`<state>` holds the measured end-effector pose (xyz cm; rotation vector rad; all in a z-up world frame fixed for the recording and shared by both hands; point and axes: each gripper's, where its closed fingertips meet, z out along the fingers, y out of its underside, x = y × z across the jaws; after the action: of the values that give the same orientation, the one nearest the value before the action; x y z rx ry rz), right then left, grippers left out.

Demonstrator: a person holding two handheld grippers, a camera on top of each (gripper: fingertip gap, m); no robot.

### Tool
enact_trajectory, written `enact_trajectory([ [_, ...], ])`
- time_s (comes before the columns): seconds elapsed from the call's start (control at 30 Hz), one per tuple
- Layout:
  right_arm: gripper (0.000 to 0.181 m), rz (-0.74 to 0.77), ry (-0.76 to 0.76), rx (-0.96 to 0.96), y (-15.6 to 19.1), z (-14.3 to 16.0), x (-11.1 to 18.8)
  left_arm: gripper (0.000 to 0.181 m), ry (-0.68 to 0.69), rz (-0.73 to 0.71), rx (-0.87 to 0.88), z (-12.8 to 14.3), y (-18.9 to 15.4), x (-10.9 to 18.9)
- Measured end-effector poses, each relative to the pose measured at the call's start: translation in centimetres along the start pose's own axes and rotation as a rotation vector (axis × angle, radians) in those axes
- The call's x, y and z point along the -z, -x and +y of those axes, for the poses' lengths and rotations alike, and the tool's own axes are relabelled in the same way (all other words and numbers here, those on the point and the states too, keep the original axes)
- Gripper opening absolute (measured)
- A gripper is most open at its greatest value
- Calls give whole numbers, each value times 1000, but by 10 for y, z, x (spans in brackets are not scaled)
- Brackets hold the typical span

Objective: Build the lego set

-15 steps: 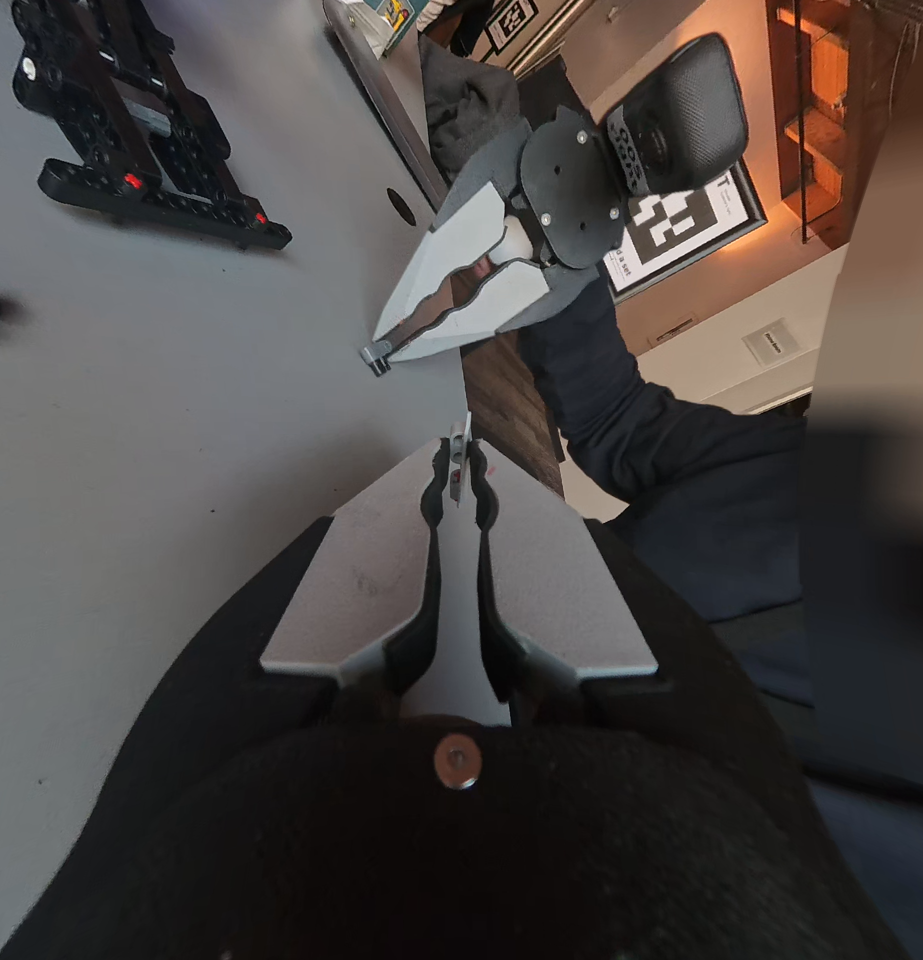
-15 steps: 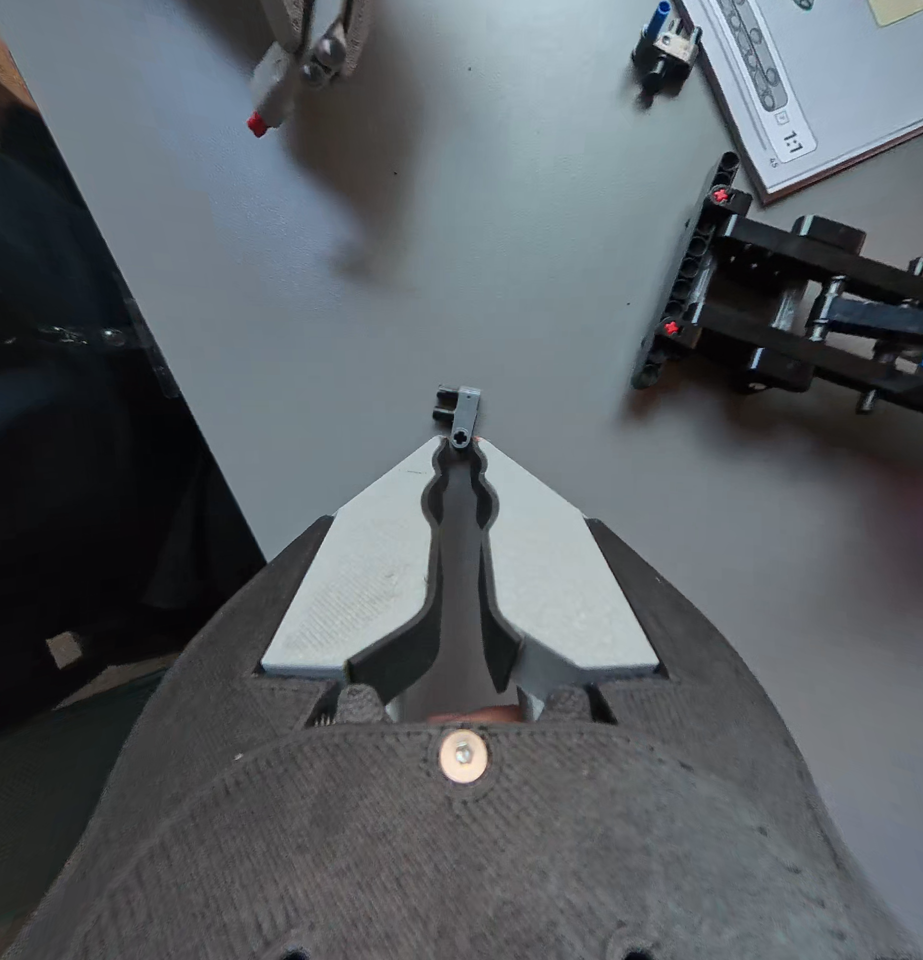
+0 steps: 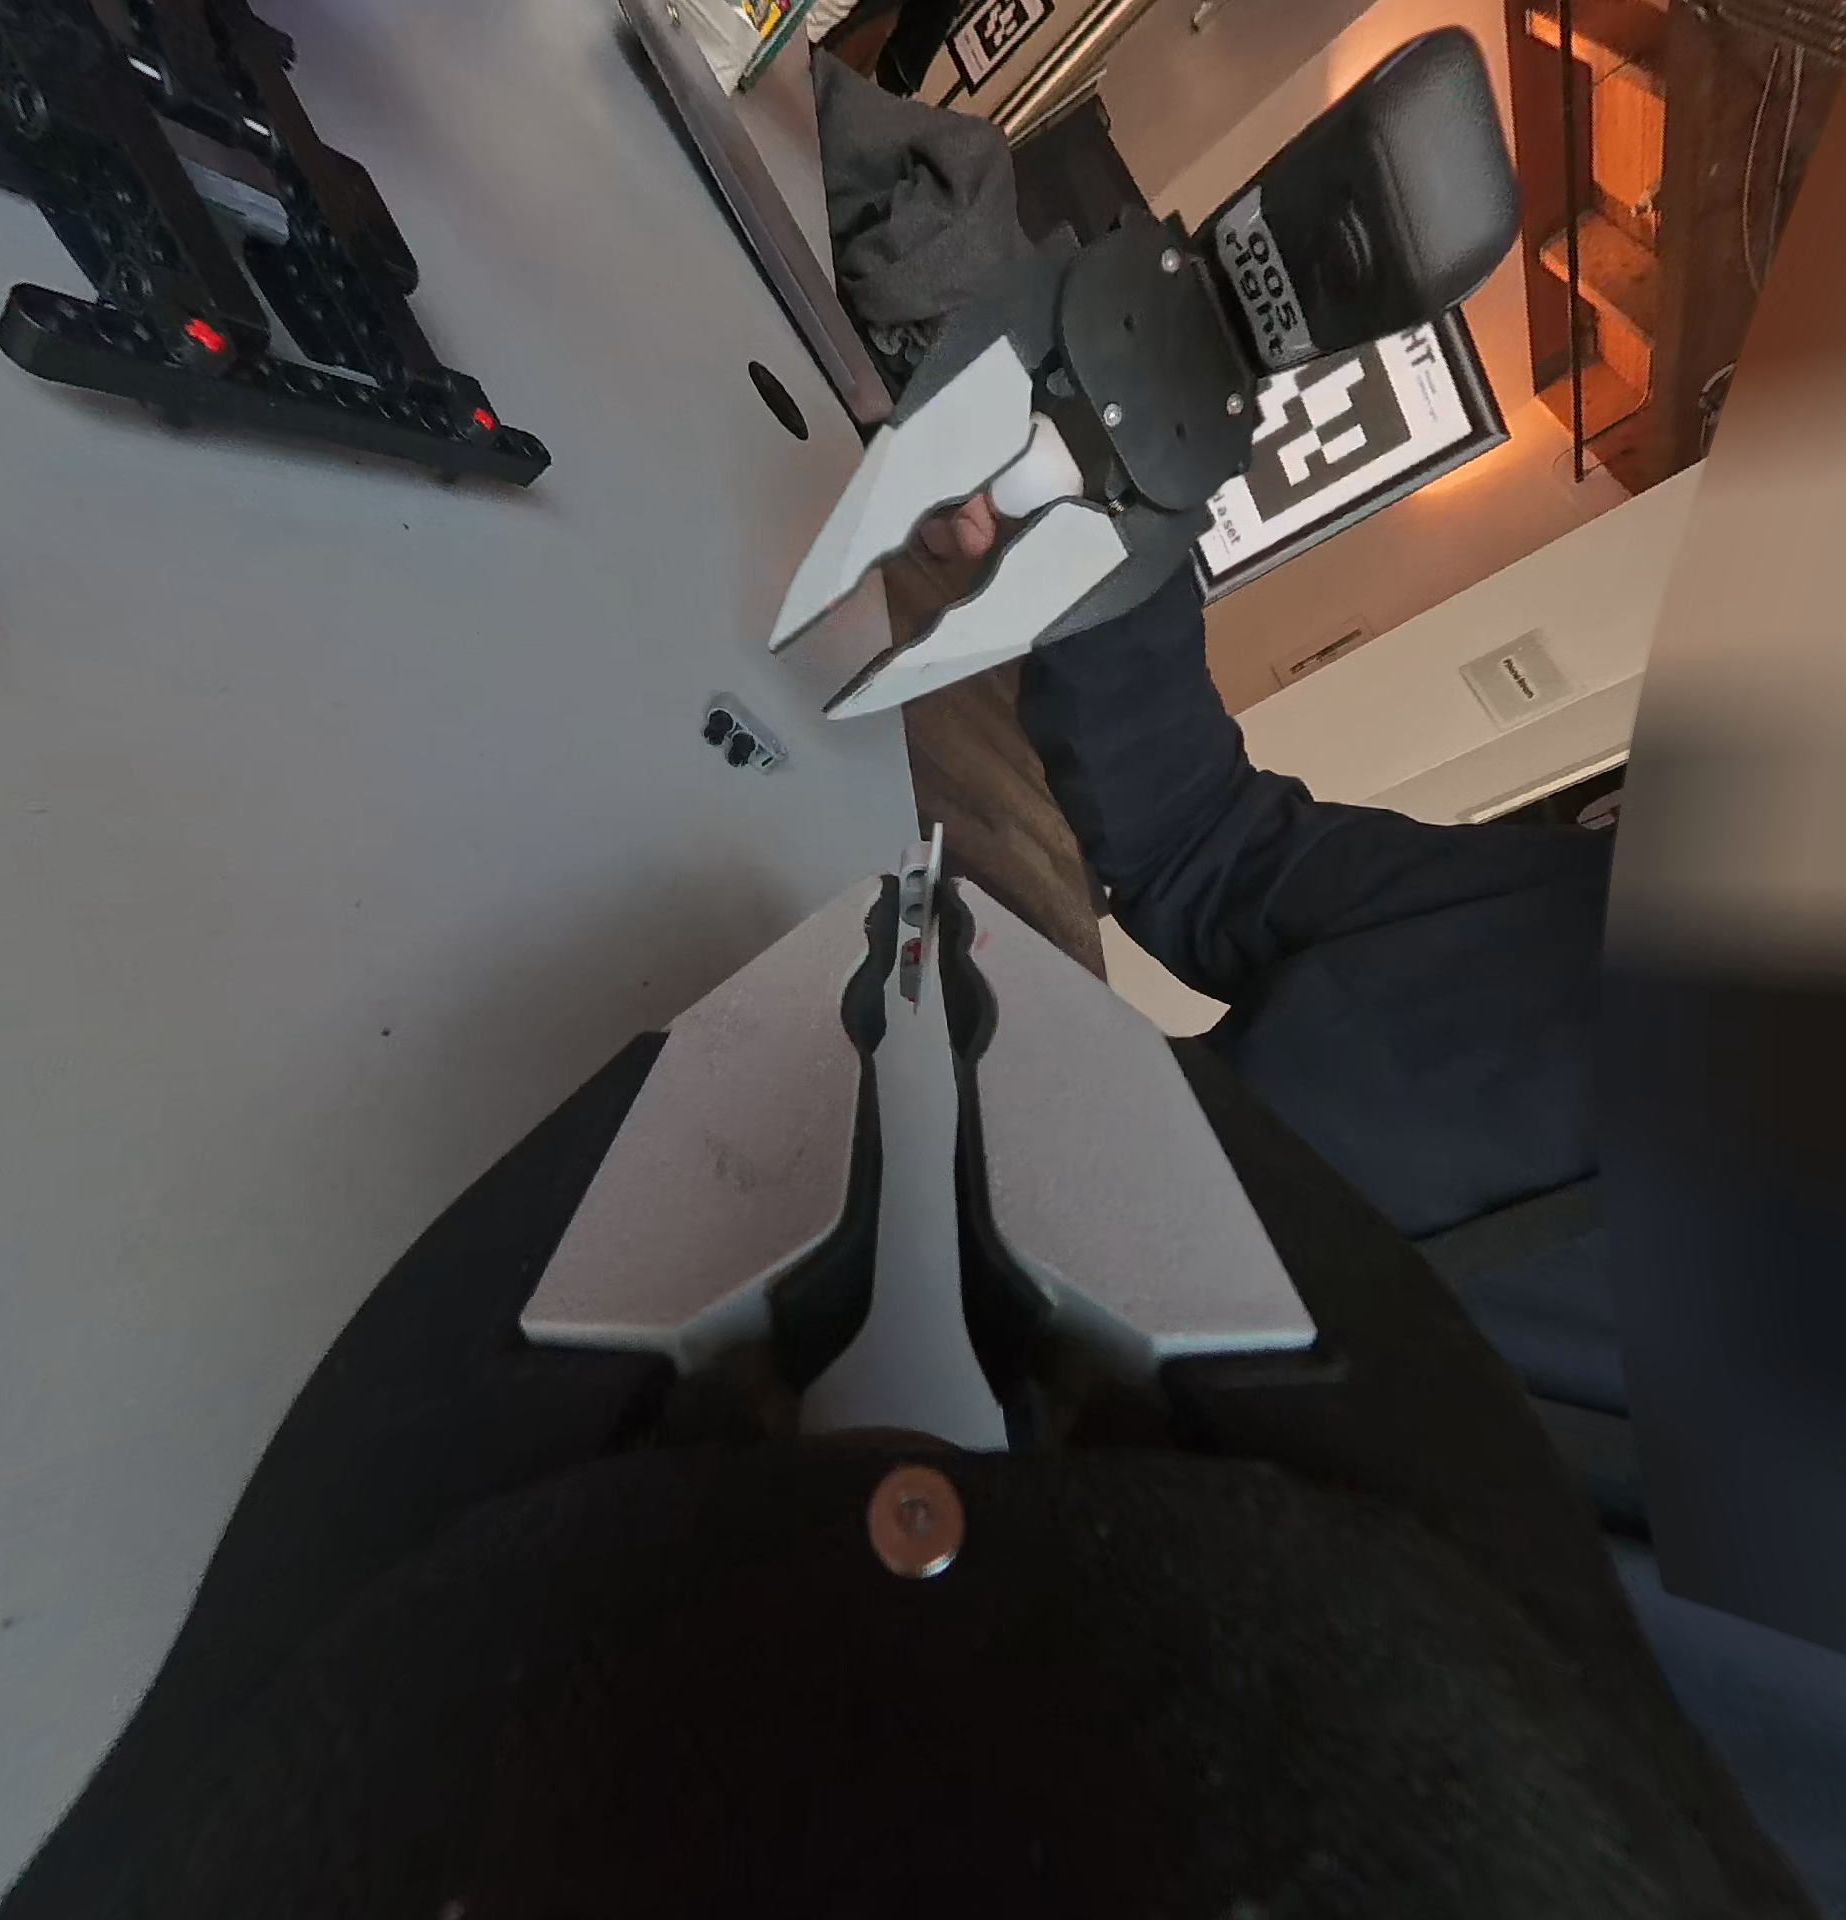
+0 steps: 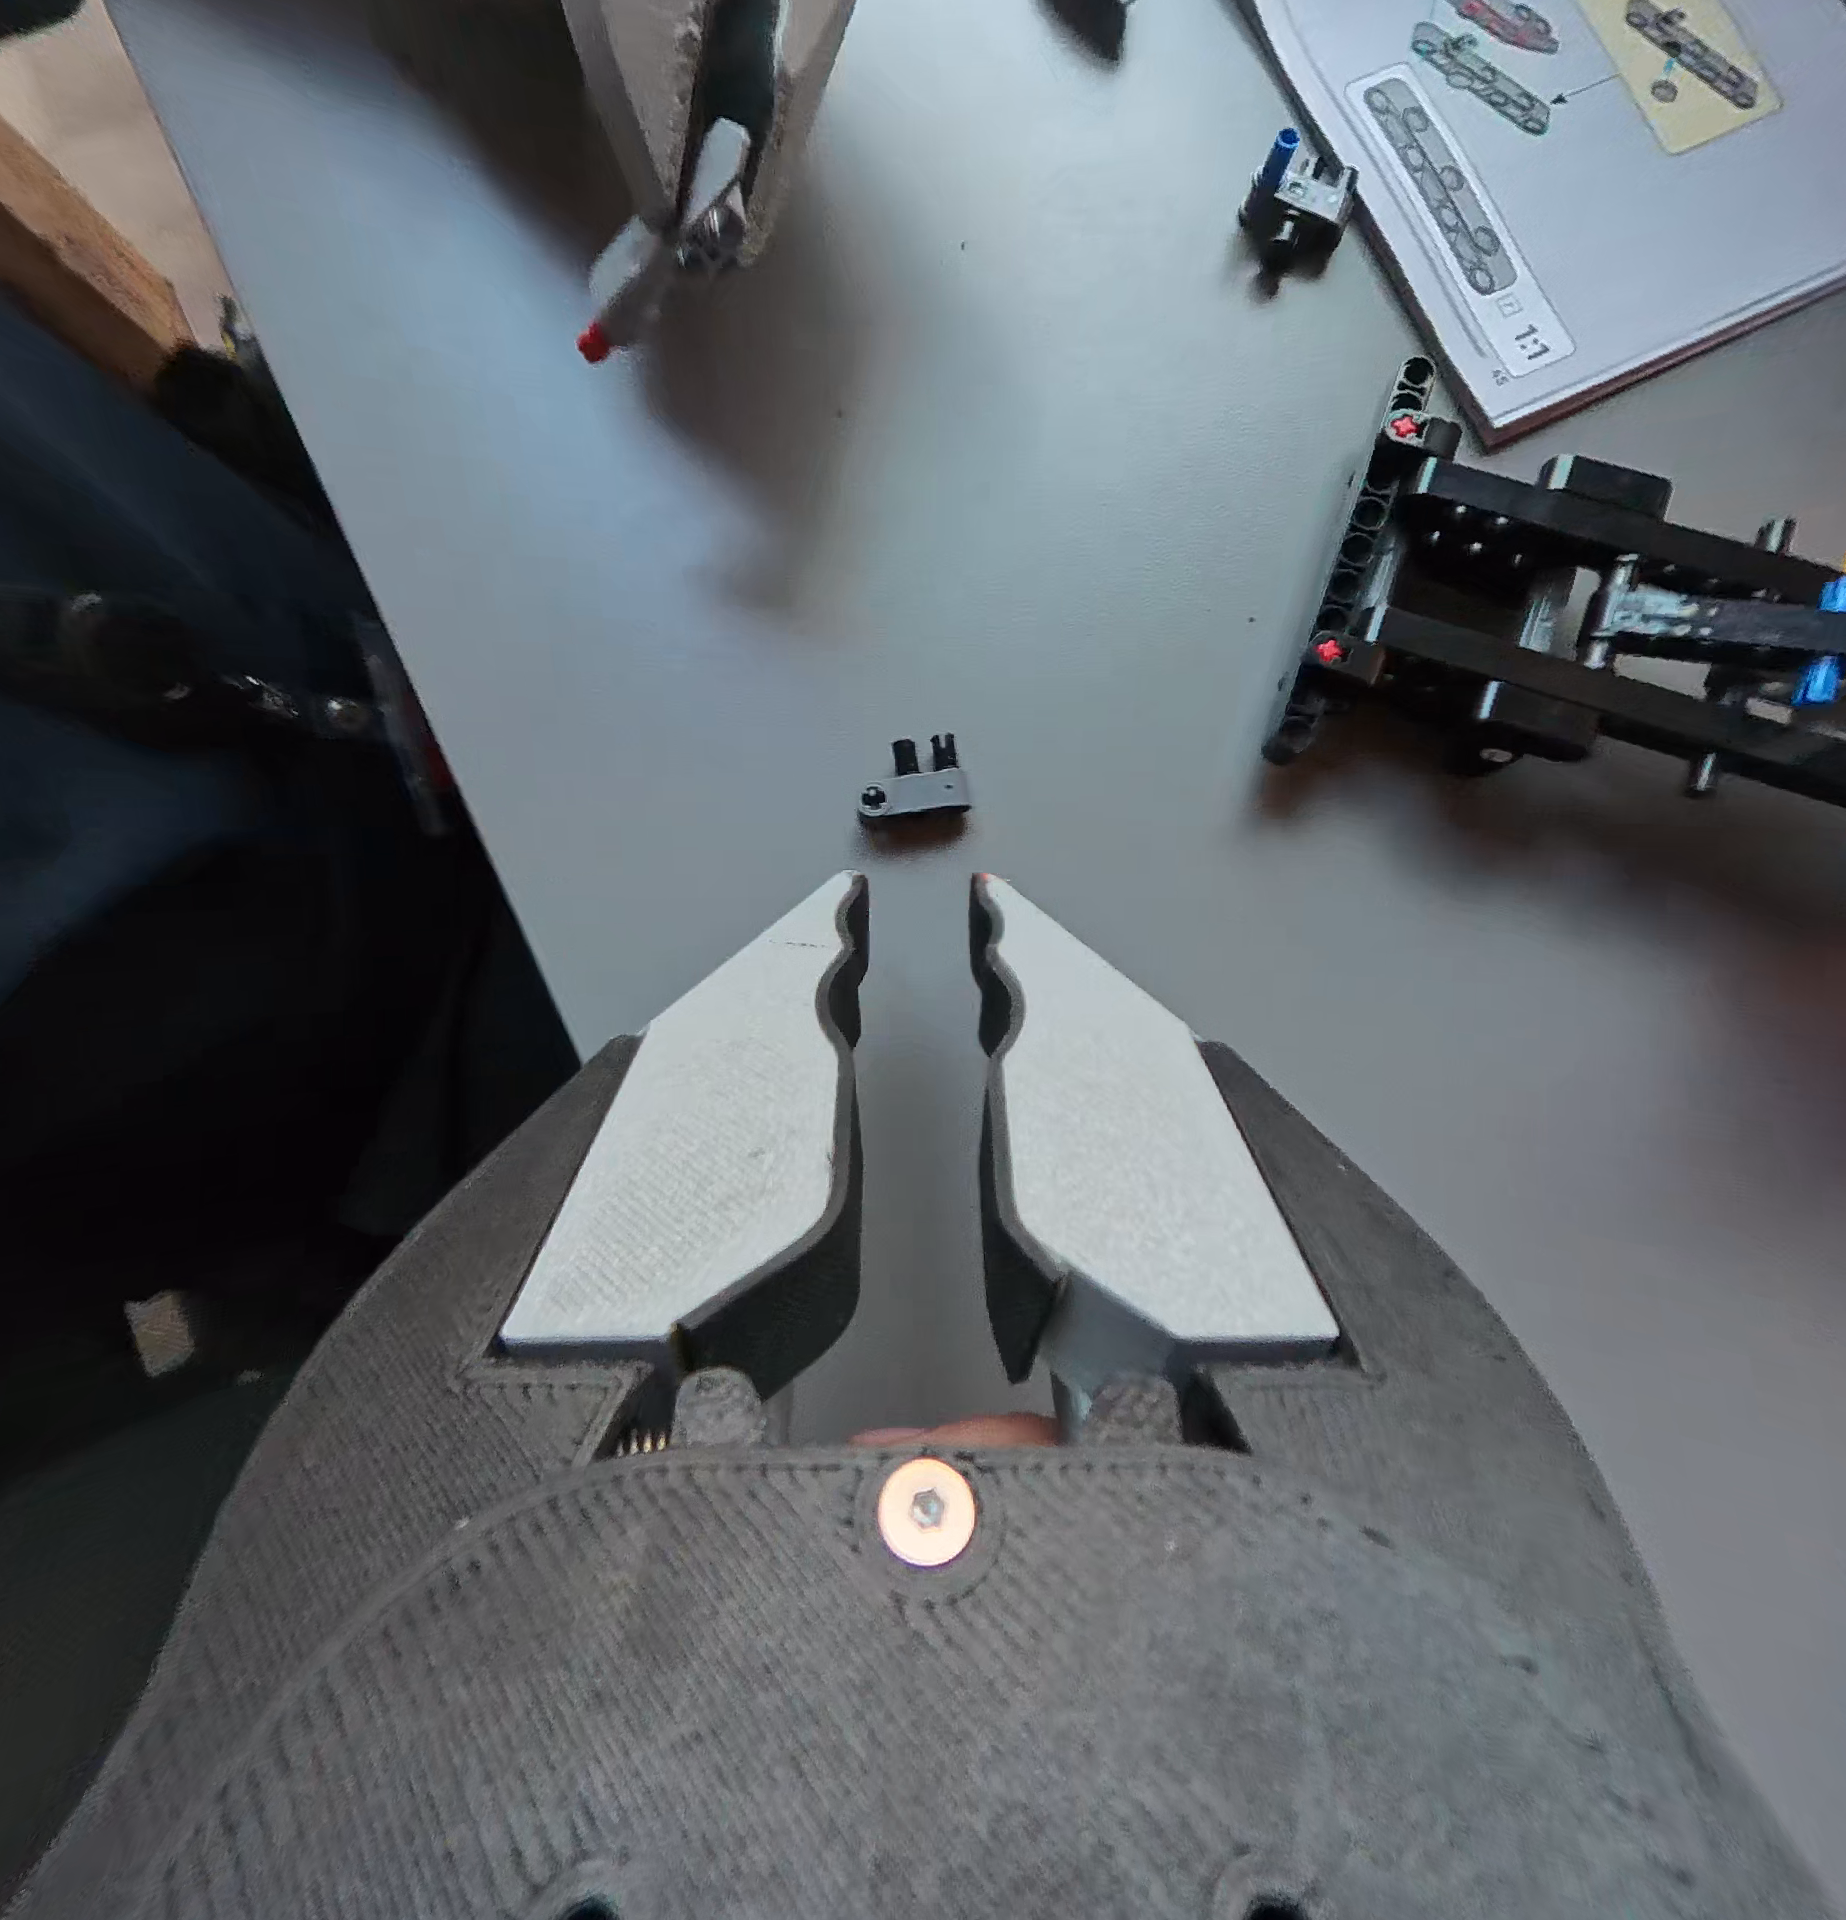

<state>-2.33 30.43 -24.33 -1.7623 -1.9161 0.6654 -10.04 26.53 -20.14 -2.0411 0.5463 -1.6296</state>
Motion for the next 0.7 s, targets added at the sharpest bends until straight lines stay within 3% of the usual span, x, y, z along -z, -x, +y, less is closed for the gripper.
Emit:
enact_trajectory([
  [0.03, 15, 5, 18, 29, -2, 0, -2, 3, -6, 4, 5, -1, 0, 1],
  [0.2, 15, -45, 86, 147, -6, -6, -19, 3, -6, 9, 6, -1, 0, 1],
  [0.37, 30, -77, 108, 57, 4, -8, -15, 3, -9, 9, 6, -1, -1, 1],
  [0.47, 40, -18, 81, -59, 2, -6, -15, 3, -11, -8, 5, -1, 1, 1],
  [0.7, 42, 73, -91, -427, 11, -12, -20, 3, -19, -26, 11, -2, 4, 2],
])
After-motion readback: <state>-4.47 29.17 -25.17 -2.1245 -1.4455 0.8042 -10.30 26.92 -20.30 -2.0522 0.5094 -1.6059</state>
